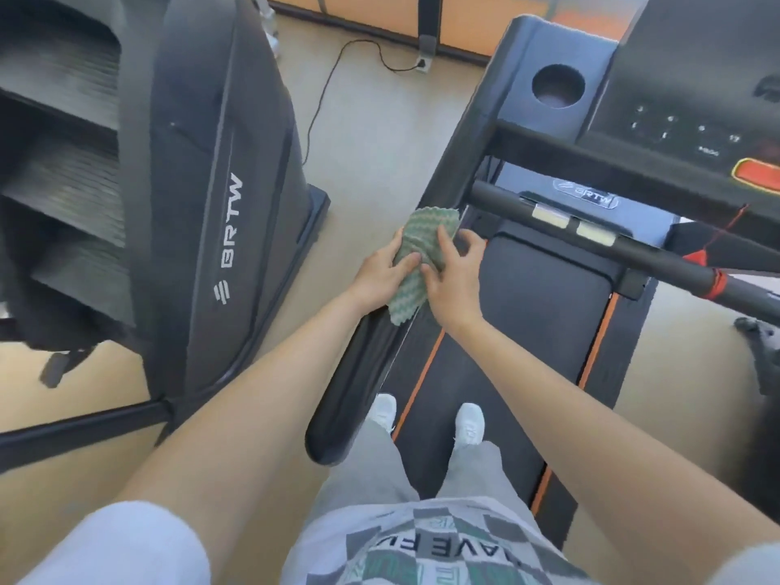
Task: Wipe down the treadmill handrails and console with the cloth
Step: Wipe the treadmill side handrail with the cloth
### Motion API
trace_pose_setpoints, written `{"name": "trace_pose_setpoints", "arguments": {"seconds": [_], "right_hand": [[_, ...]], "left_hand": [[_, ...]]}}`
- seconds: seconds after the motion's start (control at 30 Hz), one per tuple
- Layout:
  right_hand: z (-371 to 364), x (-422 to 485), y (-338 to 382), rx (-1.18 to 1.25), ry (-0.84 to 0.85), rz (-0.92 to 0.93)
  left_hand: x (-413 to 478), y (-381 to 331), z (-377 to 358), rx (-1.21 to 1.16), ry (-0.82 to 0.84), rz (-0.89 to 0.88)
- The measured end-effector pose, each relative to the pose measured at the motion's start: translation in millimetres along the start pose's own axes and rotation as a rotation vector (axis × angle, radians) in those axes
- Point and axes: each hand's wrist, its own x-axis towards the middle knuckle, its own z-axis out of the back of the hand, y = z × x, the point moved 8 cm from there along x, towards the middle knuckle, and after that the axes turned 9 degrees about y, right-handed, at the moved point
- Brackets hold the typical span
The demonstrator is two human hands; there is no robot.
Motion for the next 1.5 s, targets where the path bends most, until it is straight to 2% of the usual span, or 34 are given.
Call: {"name": "trace_pose_setpoints", "arguments": {"seconds": [0.13, 0.33, 0.47, 0.6, 0.7, 0.77, 0.97, 1.13, 1.5], "right_hand": [[-24.5, -29.2, 1.5, -0.045, 0.069, 0.141], [-63.2, -97.6, -8.6, 0.076, 0.26, 0.052], [-76.7, -124.3, -16.6, 0.247, 0.335, 0.037], [-70.7, -122.7, -15.4, 0.345, 0.367, -0.014], [-63.3, -105.4, -12.9, 0.342, 0.337, -0.013], [-56.3, -89.9, -10.1, 0.249, 0.314, 0.035], [-31.5, -29.4, 1.8, -0.26, 0.245, 0.251], [-28.7, -24.4, 11.3, -0.65, 0.216, 0.394], [-104.0, -116.6, 37.7, -0.797, 0.422, 0.85]], "left_hand": [[-45.0, 8.8, -5.6, 0.061, -0.024, 0.074], [-126.2, 36.6, -19.9, 0.089, -0.157, 0.168], [-171.6, 54.8, -32.1, 0.091, -0.279, 0.205], [-175.2, 55.5, -34.8, 0.092, -0.319, 0.206], [-149.2, 49.7, -26.1, 0.102, -0.248, 0.192], [-126.8, 45.7, -19.2, 0.086, -0.188, 0.192], [-69.9, 34.2, -4.8, -0.059, -0.057, 0.136], [-82.3, 43.5, -8.7, -0.096, 0.015, 0.081], [-211.2, 126.4, -39.5, -0.31, -0.132, 0.188]]}}
